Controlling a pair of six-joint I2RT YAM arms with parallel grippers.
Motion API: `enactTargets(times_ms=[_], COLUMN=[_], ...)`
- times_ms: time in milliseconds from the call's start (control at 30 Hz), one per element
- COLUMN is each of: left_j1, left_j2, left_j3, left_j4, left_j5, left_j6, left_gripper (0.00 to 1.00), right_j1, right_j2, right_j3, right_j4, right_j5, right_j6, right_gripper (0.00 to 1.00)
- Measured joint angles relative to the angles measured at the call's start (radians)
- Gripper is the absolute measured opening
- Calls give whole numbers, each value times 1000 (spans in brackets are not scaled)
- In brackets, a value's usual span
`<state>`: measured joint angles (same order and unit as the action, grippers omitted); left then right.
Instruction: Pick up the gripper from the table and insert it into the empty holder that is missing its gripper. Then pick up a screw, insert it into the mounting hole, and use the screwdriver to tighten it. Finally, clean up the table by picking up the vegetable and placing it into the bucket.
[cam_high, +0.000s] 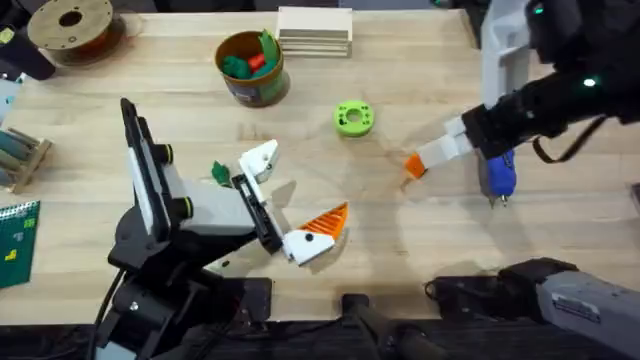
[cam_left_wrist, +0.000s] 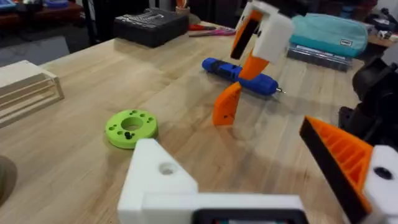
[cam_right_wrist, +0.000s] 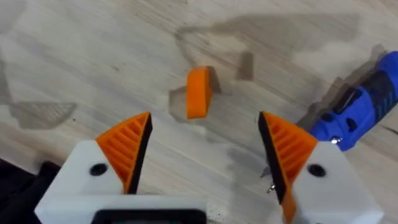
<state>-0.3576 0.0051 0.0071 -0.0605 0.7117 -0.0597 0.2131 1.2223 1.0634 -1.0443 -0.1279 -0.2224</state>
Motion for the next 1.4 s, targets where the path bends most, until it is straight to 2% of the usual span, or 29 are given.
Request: enactTargets(times_ms=[233, 500, 767, 867, 1033, 1200, 1233, 1400], left_j1=[0, 0, 0, 0, 0, 0, 0, 0], left_j2=[0, 0, 0, 0, 0, 0, 0, 0], left_j3=[0, 0, 0, 0, 0, 0, 0, 0], left_j4=[0, 0, 0, 0, 0, 0, 0, 0], left_j5=[0, 0, 1, 1, 2, 2, 2, 2], left_j6=[0, 0, 0, 0, 0, 0, 0, 0], left_gripper=[987, 987, 987, 987, 987, 987, 987, 987], right_j1=[11, 100, 123, 123, 123, 123, 122, 123], right_j2=[101, 200, 240, 240, 240, 240, 241, 239], right_j3=[0, 0, 0, 0, 0, 1, 2, 2], right_j4=[3, 5, 32, 33, 45, 46, 46, 38], right_j5=[23, 85, 134, 139, 129, 118, 117, 112], right_j6=[-26, -76, -91, -93, -93, -93, -93, -93], right_gripper=[990, 972, 678, 524, 403, 45, 20, 20])
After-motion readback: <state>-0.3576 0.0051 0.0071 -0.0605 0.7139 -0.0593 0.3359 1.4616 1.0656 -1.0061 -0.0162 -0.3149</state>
